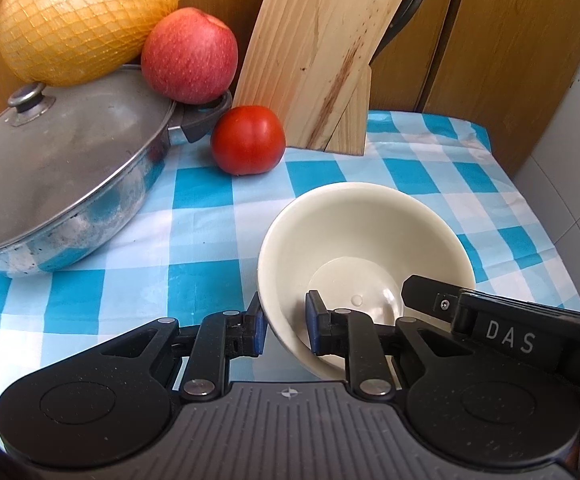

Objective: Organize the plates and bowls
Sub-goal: 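Grip the rim of the nested cream bowls with both tools, then lift the nested cream bowls with both tools toward the pink-flower plates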

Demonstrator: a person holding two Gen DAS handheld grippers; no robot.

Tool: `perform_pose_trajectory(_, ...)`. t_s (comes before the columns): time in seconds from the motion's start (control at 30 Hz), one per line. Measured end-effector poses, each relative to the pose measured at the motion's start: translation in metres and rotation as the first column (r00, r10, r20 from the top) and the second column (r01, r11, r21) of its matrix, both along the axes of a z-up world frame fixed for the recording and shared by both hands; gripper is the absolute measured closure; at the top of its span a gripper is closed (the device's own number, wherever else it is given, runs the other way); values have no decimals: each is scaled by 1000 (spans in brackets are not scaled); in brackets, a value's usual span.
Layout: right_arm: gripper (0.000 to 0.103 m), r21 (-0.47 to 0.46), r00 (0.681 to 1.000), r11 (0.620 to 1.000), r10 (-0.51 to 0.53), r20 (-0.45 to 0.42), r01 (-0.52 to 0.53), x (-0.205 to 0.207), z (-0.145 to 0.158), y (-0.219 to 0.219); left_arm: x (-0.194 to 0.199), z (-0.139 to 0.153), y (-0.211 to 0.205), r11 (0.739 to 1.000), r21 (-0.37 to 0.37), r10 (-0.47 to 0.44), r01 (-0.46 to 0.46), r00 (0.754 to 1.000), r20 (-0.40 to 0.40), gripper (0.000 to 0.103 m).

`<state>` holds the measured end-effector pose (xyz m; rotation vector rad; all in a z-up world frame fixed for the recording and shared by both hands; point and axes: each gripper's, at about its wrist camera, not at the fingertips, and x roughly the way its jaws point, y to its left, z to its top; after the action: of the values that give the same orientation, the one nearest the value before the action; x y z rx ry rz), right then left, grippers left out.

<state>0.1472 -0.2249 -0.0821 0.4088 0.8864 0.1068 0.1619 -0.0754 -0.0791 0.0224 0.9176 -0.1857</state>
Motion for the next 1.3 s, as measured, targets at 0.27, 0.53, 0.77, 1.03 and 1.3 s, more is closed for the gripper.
perform_pose_trajectory(0.27,87,1,1000,1000,-2,27,2,-8,10,-1,-7,10,0,1000,-9,-7,7,1000,24,76)
perform_pose_trajectory(0.53,87,-5,998,1000,1,58,0,-17,21,-3,-18,21,0,1000,-18,-14,15,999,52,76)
perform_pose_trajectory(0.77,87,-12,996,1000,4,84,-3,-27,32,-2,-29,31,0,1000,-18,-17,19,997,71,73)
perform_pose_trajectory(1.03,87,-14,991,1000,10,130,-9,-43,48,-1,-46,49,1,999,-31,-26,30,993,117,69)
perform_pose_trajectory(1.3,87,-19,988,1000,22,154,-19,-60,61,-1,-65,63,4,998,-55,-29,37,990,138,69)
